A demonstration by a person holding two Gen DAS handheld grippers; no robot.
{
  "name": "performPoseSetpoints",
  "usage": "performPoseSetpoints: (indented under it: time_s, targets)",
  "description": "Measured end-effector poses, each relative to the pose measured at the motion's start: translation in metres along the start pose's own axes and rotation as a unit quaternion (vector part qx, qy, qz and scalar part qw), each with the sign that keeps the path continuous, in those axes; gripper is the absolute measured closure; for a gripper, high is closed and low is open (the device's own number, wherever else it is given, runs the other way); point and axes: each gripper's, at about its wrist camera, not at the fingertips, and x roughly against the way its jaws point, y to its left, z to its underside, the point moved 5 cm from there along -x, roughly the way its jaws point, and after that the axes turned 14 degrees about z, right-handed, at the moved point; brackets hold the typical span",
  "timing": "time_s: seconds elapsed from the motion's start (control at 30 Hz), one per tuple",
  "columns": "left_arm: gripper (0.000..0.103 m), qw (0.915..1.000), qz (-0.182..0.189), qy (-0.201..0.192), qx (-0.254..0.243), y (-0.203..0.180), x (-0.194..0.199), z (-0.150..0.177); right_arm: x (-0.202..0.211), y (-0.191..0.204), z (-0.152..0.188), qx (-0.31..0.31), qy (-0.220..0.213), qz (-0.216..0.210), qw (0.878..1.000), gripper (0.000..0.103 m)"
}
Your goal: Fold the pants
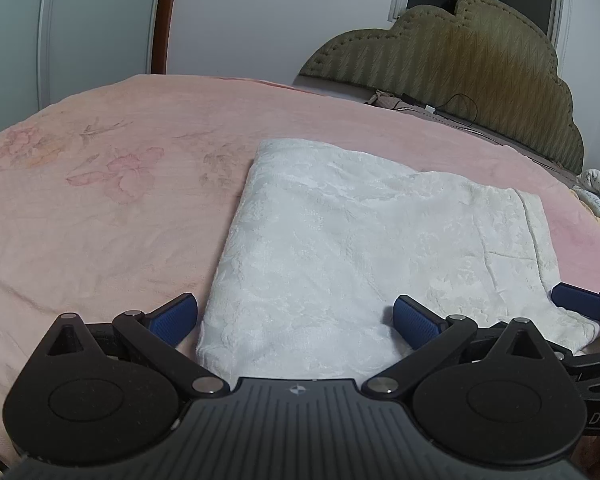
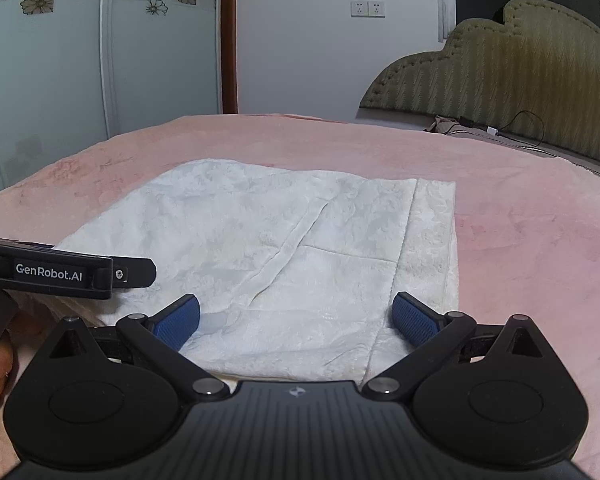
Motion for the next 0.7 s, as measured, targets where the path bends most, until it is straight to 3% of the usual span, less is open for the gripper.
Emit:
performPoseSetpoints:
  time_s: [0.7]
  targets:
    - [0.000, 1.0000, 0.001, 0.001, 0.001, 0.0002, 0.0008, -0.0004, 0.0001, -0.0035, 0.0004, -0.007, 0.002, -0.007, 1.000, 0.000]
